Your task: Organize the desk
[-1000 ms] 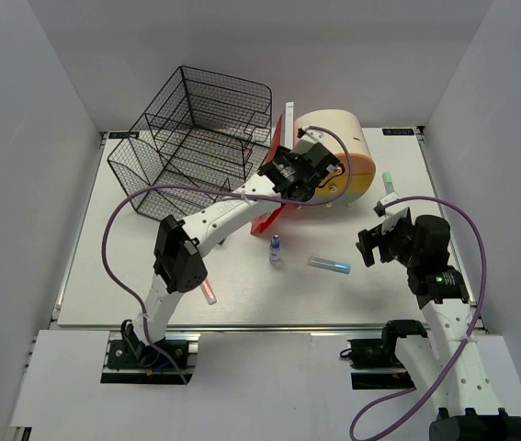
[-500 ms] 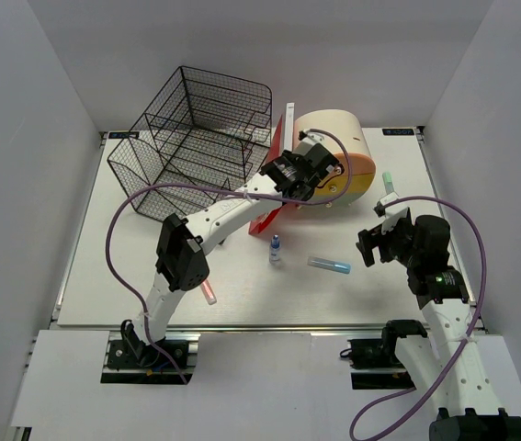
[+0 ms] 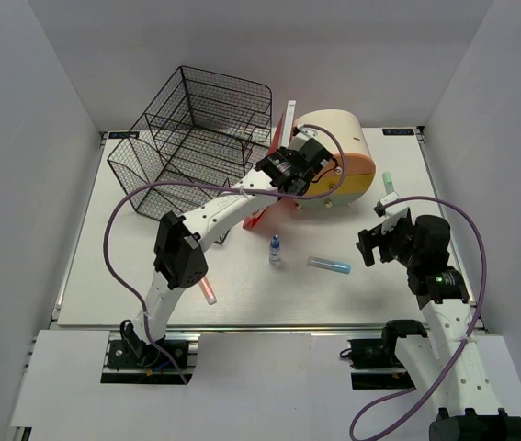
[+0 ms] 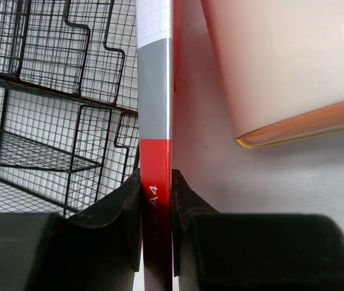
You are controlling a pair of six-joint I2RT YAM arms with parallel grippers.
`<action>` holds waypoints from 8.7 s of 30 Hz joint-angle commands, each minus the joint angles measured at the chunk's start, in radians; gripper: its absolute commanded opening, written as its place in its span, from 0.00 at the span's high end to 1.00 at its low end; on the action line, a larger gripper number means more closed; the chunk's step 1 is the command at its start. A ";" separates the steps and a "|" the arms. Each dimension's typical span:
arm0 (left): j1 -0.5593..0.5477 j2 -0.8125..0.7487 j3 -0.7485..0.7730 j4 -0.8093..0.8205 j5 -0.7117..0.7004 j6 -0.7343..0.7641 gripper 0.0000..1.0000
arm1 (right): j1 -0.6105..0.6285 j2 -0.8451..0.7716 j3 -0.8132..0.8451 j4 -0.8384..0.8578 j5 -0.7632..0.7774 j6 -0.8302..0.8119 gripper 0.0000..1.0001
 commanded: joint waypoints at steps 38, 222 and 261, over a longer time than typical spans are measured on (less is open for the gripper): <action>-0.014 -0.801 -0.285 0.406 0.200 0.142 1.00 | 0.000 0.040 0.157 0.074 -0.308 0.034 0.11; -0.014 -1.610 -1.098 -0.080 -0.166 -0.686 0.02 | 0.612 1.394 1.538 0.404 -0.371 0.401 1.00; -0.014 -1.781 -1.202 -0.094 -0.197 -0.761 0.02 | 0.738 1.485 1.088 1.348 -0.184 0.467 1.00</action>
